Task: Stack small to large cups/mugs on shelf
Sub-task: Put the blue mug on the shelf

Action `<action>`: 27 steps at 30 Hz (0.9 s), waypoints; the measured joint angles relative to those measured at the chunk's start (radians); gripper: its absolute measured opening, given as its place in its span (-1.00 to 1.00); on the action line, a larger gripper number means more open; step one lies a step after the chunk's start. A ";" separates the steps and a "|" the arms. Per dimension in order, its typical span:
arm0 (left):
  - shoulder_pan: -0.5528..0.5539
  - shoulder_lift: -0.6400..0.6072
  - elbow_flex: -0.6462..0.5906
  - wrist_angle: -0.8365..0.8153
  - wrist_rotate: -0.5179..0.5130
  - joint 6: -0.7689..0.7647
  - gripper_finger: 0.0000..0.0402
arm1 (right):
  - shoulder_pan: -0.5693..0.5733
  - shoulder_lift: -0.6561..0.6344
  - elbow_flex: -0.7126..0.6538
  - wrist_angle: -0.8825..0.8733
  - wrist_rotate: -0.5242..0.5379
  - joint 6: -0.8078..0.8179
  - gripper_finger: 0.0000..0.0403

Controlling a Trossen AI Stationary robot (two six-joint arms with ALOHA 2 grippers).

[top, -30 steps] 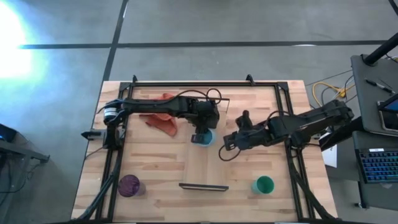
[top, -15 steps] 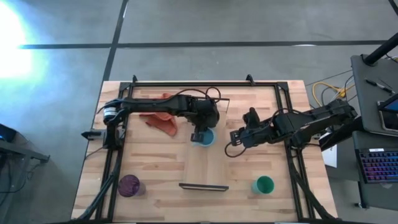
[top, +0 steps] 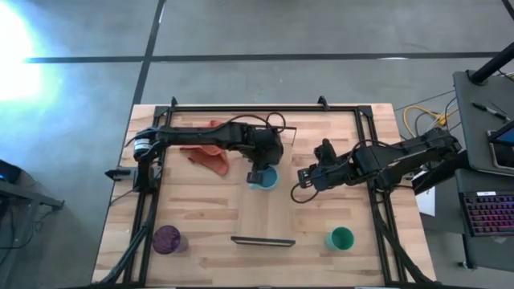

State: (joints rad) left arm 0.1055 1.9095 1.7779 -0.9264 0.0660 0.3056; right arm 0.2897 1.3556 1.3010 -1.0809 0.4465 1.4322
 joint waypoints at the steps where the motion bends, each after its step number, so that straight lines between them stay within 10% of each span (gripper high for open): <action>1: 0.000 0.000 -0.006 -0.010 0.003 -0.006 -0.97 | 0.000 0.000 0.000 0.000 0.000 0.000 -0.91; 27: 0.000 -0.013 0.004 0.017 -0.115 -0.012 -0.51 | 0.000 0.000 -0.014 -0.001 -0.007 -0.019 -0.91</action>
State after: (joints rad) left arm 0.1059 1.8964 1.7819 -0.9089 -0.0489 0.2940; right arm 0.2897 1.3556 1.2872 -1.0821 0.4393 1.4136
